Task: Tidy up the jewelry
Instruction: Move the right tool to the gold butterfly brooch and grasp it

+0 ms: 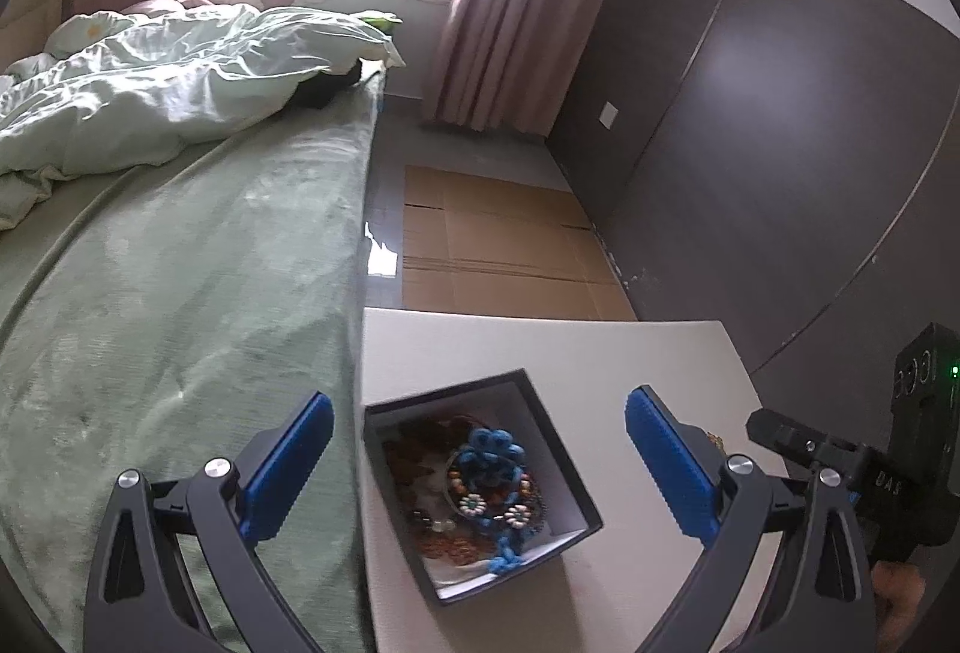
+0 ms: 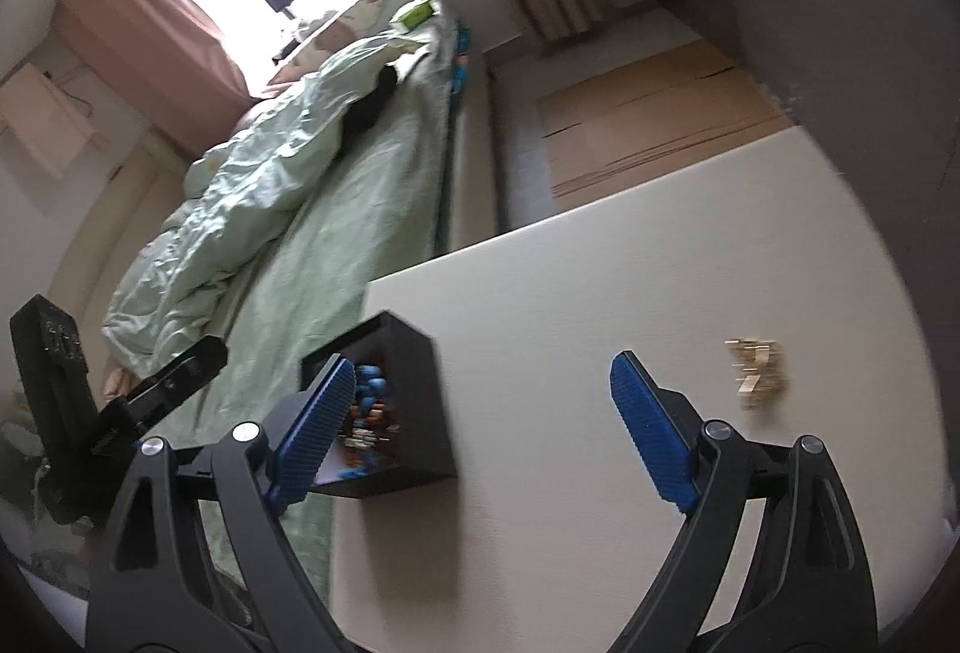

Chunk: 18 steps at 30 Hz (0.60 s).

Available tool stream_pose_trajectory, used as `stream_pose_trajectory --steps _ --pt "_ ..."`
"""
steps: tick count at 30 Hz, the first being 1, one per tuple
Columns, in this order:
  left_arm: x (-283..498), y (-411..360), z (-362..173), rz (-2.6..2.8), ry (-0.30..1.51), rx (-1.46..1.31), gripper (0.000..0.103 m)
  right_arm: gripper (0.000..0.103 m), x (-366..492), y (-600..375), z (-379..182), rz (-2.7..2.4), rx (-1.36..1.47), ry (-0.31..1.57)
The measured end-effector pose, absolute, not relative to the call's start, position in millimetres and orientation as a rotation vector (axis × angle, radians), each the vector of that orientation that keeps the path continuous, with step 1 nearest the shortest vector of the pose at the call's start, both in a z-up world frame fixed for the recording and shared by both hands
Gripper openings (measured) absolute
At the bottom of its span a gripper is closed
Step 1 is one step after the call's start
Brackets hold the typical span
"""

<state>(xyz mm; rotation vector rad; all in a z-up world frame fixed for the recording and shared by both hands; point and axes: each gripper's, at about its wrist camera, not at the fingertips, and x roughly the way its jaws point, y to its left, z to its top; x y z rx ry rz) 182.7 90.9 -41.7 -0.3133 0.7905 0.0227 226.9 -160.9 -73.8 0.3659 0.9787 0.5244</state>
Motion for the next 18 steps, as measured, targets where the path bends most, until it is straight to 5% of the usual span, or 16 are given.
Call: stream_pose_trajectory --steps 8,18 --pt "196.7 54.2 -51.0 -0.024 0.814 -0.295 0.095 0.086 229.4 -203.3 -85.5 0.409 0.352 1.015" --pt "218.2 4.6 -67.2 -0.11 0.855 -0.261 0.091 0.062 239.8 -225.0 -108.9 0.303 0.28 1.094"
